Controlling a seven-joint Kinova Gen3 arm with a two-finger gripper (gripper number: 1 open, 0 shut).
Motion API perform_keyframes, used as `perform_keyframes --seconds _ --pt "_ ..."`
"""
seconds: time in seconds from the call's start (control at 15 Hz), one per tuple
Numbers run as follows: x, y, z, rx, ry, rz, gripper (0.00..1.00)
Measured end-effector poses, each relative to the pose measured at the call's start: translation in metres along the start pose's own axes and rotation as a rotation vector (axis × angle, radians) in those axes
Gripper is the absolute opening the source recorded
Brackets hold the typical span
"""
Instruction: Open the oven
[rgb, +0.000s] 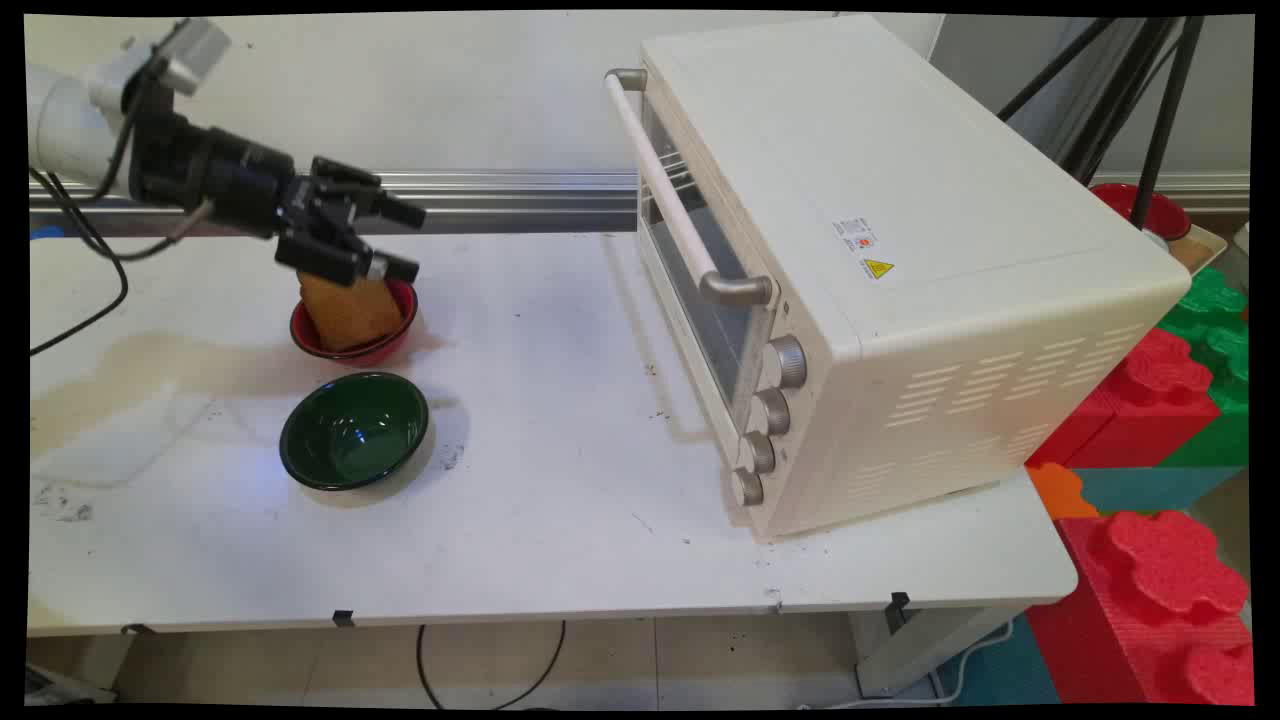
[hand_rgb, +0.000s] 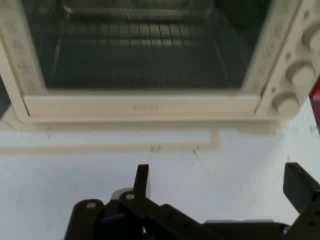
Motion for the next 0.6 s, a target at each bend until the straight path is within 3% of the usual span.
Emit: perform_keyframes --seconds 0.6 --pt "0.057 -0.01 0.011 0.014 0.178 -0.031 1.0"
